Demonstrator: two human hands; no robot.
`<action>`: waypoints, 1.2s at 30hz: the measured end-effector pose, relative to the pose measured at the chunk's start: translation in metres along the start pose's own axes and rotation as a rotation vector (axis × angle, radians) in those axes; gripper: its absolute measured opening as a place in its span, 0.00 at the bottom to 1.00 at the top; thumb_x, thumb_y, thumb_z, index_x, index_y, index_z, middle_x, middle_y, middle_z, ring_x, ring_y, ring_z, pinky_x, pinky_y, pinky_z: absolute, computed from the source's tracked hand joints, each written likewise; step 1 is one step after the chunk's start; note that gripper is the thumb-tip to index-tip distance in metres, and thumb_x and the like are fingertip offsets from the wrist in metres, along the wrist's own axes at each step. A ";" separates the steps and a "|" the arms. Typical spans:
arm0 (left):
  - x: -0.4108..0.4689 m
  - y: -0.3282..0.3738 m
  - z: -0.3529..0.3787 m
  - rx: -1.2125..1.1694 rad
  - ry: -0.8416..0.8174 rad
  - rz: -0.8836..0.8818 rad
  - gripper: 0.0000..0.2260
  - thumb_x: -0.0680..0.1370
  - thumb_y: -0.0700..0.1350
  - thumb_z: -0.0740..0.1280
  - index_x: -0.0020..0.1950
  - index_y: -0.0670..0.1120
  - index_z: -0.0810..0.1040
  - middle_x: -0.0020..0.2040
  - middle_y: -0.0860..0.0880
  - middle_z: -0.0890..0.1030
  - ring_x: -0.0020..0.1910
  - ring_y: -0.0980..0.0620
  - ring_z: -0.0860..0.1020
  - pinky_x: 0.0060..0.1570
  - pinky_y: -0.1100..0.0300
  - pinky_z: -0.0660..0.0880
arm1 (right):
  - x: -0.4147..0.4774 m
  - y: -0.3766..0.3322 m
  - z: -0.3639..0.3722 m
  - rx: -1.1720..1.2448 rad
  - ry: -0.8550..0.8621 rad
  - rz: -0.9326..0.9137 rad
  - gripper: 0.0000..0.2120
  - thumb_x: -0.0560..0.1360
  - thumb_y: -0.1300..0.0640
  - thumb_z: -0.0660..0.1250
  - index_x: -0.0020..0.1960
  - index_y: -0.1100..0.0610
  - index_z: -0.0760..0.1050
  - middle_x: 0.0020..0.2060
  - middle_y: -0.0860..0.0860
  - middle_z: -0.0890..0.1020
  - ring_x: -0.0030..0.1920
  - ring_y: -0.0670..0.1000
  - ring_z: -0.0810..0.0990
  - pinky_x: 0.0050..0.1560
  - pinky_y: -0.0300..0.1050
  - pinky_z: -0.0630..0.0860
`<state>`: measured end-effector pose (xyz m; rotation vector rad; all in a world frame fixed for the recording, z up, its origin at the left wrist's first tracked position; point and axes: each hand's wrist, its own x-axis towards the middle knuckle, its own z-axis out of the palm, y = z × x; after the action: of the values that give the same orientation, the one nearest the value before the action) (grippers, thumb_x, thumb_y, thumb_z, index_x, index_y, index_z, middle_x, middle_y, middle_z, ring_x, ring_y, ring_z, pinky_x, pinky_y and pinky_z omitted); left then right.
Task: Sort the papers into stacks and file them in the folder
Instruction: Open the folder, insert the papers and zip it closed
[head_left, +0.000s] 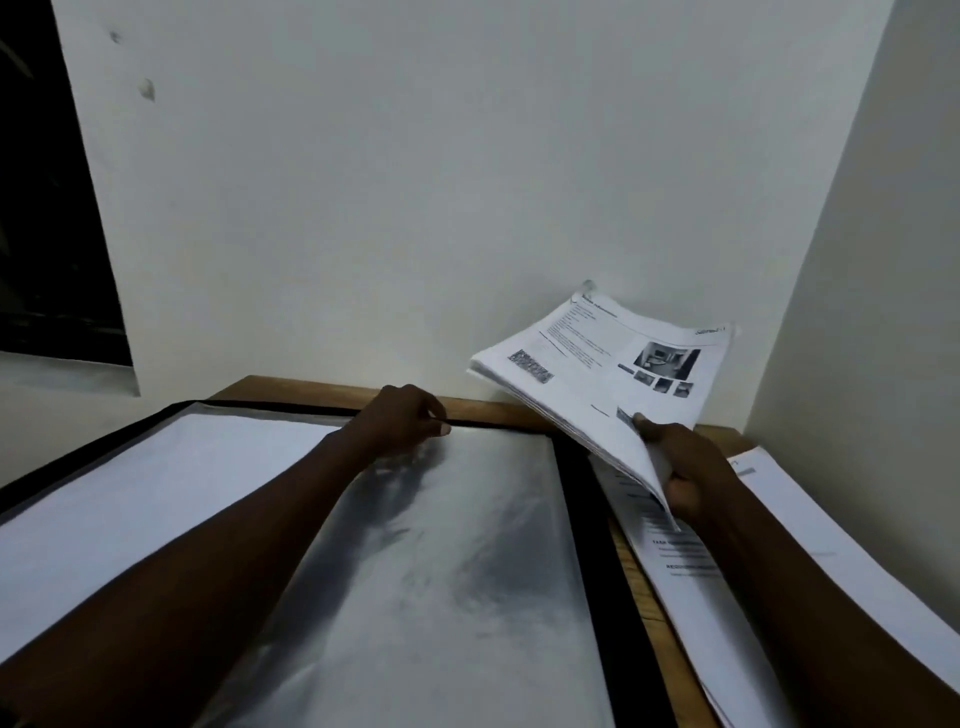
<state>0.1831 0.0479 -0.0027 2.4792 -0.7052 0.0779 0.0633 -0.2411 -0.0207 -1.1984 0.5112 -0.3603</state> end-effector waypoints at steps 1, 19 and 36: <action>0.001 -0.002 0.003 -0.011 0.007 0.002 0.12 0.77 0.49 0.72 0.58 0.46 0.83 0.54 0.44 0.84 0.57 0.46 0.79 0.46 0.64 0.66 | -0.002 0.000 0.001 0.048 -0.010 0.011 0.29 0.66 0.56 0.78 0.65 0.62 0.76 0.58 0.61 0.81 0.57 0.60 0.80 0.59 0.57 0.76; -0.008 -0.014 0.016 -0.089 0.327 0.173 0.06 0.72 0.37 0.71 0.42 0.47 0.85 0.37 0.46 0.85 0.41 0.45 0.82 0.42 0.52 0.77 | -0.016 -0.016 0.012 0.122 0.011 -0.119 0.11 0.76 0.57 0.69 0.56 0.60 0.79 0.58 0.59 0.82 0.61 0.59 0.79 0.66 0.60 0.72; -0.010 -0.005 0.026 -0.031 0.167 0.324 0.05 0.69 0.47 0.66 0.40 0.57 0.79 0.35 0.60 0.76 0.42 0.56 0.77 0.43 0.58 0.71 | -0.025 -0.075 0.105 -0.024 0.087 -0.432 0.23 0.78 0.56 0.68 0.69 0.64 0.69 0.63 0.59 0.77 0.53 0.54 0.77 0.58 0.50 0.76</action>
<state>0.1748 0.0427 -0.0292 2.2763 -1.0181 0.3861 0.1004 -0.1701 0.0829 -1.3183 0.3276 -0.7797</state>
